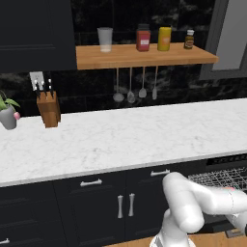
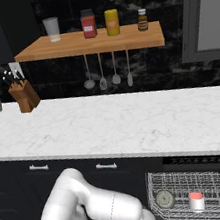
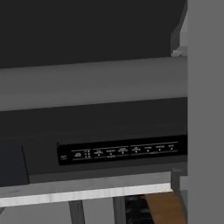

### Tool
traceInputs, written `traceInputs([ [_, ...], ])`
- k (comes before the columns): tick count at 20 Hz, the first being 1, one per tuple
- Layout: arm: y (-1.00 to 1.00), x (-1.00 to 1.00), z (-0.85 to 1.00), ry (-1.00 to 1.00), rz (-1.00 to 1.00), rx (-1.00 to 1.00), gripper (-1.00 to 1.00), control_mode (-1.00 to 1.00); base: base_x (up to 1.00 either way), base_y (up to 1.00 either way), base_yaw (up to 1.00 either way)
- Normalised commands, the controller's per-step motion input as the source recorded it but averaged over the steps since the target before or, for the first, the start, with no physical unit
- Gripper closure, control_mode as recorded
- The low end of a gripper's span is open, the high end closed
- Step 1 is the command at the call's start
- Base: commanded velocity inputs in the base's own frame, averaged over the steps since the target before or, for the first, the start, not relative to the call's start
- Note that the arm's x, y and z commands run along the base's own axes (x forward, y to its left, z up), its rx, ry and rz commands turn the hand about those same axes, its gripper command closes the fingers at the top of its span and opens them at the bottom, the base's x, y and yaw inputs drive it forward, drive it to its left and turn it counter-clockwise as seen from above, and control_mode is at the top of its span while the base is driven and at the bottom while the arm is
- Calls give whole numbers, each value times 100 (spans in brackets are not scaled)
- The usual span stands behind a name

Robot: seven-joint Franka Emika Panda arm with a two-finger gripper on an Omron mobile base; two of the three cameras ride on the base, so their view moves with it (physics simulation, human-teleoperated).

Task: Pick up the cup and bowl from the counter, place them in the dishwasher, and close the dishwasher door.

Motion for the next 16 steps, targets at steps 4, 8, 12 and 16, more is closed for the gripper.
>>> traceInputs([
  [4,9,100,10,-1,0,0,-100,-100,0,0,0],
  [8,10,100,9,-1,0,0,-100,-100,0,0,0],
  [12,12,100,0,0,0,0,-100,-100,0,0,0],
  [16,9,100,0,1,0,0,-100,-100,0,0,0],
])
